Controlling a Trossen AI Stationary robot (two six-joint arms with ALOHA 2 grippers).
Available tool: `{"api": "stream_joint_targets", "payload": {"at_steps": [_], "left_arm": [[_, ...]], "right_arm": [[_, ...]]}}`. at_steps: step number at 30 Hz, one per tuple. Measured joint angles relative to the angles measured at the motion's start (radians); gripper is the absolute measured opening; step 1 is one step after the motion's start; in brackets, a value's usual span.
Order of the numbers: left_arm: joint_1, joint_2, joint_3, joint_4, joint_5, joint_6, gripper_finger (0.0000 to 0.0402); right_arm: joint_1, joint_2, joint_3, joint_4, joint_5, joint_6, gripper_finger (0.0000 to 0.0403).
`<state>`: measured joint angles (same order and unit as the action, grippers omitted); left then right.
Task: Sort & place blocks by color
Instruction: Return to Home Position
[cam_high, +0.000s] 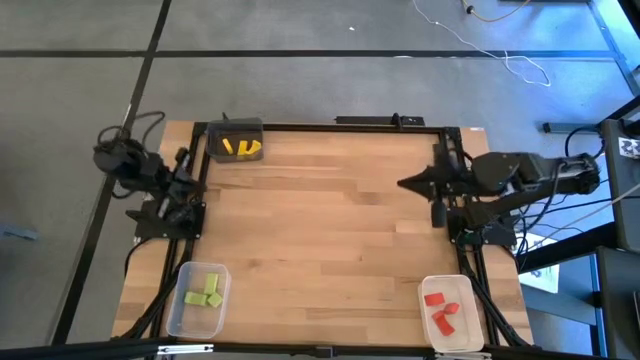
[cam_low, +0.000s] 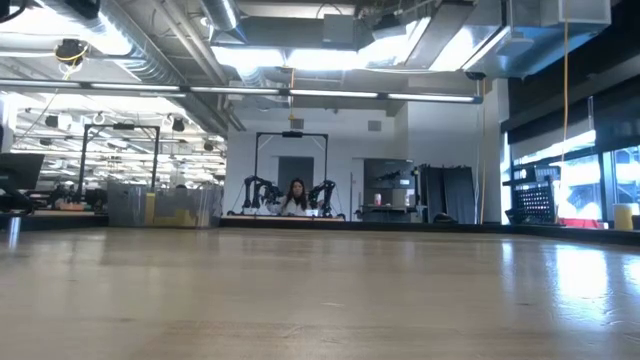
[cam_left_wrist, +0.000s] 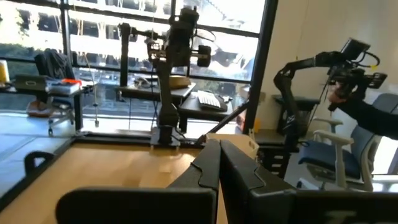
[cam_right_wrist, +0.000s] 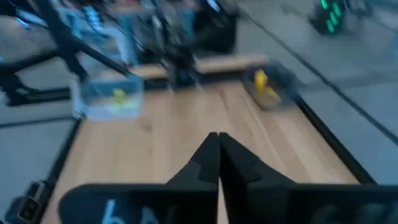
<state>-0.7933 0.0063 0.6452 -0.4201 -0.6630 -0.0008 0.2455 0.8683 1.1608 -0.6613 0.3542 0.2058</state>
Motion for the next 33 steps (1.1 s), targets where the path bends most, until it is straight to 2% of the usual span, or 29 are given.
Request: {"api": "stream_joint_targets", "payload": {"at_steps": [6,15,22,33], "left_arm": [[0.005,0.000,-0.159,0.190,-0.002,0.000,0.0000],[0.050,0.000,-0.402,0.501,0.030,0.005,0.0000],[0.122,0.000,-0.547,0.705,0.092,0.004,0.0000],[0.282,0.000,-0.638,0.713,0.194,-0.054,0.0000]], "right_arm": [[-0.005,-0.057,-0.240,0.378,-0.139,-0.125,0.0000],[-0.051,-0.062,-0.488,0.711,-0.285,-0.103,0.0000],[-0.093,-0.106,-0.643,0.869,-0.351,-0.076,0.0000],[-0.146,-0.322,-0.820,0.926,-0.378,-0.010,0.0000]]}}
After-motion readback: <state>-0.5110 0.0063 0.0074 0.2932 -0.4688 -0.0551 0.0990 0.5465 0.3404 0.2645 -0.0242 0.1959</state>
